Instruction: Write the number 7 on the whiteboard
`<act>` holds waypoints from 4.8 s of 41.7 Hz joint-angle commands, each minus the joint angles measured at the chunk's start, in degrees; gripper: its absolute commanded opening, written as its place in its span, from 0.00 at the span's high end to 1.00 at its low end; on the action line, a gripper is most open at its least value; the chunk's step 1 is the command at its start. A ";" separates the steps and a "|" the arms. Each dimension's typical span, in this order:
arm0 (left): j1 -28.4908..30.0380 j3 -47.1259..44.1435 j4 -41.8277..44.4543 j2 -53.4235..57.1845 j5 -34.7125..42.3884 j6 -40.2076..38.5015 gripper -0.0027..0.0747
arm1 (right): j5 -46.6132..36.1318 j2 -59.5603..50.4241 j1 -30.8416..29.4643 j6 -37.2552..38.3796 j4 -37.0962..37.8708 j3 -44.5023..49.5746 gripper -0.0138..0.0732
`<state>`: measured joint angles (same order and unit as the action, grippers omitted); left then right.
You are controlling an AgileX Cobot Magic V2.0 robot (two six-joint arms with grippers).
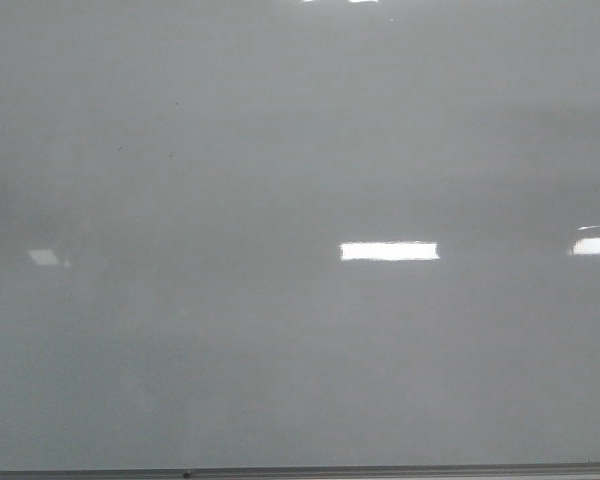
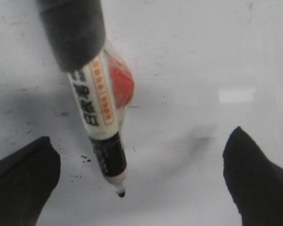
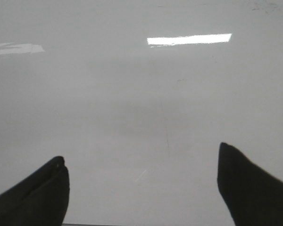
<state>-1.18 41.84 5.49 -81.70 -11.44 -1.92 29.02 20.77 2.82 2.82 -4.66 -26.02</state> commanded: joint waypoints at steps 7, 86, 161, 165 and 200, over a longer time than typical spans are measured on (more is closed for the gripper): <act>0.00 1.81 0.53 -1.07 7.63 -0.74 0.20 | -4.74 0.88 0.23 -0.11 -0.28 -2.20 0.09; -55.58 7.87 -18.70 16.90 -21.63 40.85 0.99 | 22.42 35.55 34.61 -46.34 -32.99 -27.13 0.09; -50.19 1.08 -19.30 51.11 -35.28 32.72 0.90 | 12.36 45.34 35.84 -53.85 -38.52 -32.15 0.92; -50.19 0.96 -19.30 53.30 -36.62 32.72 0.99 | 12.47 45.34 35.84 -53.85 -38.52 -32.15 0.92; -50.19 0.96 -19.30 53.90 -36.81 32.72 0.99 | -0.82 71.21 26.78 -48.70 -39.25 -53.33 0.91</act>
<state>-51.46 41.39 -12.51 -27.55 -51.87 31.37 29.28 91.94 29.90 -45.78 -41.83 -74.95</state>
